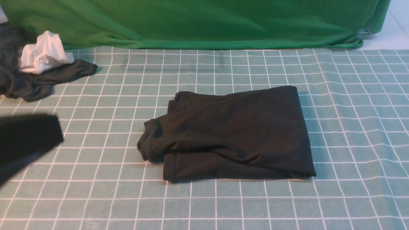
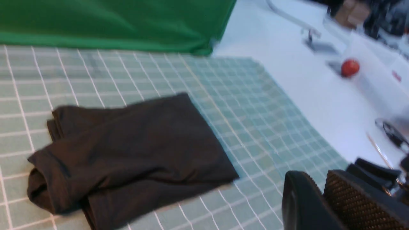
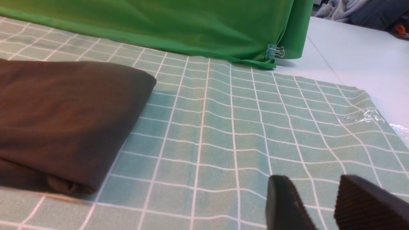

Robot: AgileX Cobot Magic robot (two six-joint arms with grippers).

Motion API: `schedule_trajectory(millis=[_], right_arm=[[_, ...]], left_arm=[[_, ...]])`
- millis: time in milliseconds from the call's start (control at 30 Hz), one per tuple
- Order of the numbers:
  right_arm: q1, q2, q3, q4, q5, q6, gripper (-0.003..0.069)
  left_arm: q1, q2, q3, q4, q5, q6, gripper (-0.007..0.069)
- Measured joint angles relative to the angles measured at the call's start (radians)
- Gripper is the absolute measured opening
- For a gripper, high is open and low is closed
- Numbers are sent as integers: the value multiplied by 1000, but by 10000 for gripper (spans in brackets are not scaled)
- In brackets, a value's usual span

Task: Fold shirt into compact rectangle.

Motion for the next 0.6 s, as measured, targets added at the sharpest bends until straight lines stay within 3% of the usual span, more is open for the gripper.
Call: schedule_trajectory(millis=[100, 233, 433, 600], right_arm=[[0, 0, 0, 0, 0, 0, 237], [0, 0, 0, 0, 0, 0, 237], [0, 0, 0, 0, -1, 0, 237], [0, 0, 0, 0, -1, 0, 237]], left_arm=[[0, -107, 116, 14, -123, 3, 78], [0, -226, 206, 168, -285, 15, 79], [0, -263, 215, 383, -301, 18, 85], [0, -263, 215, 469, -298, 18, 88]])
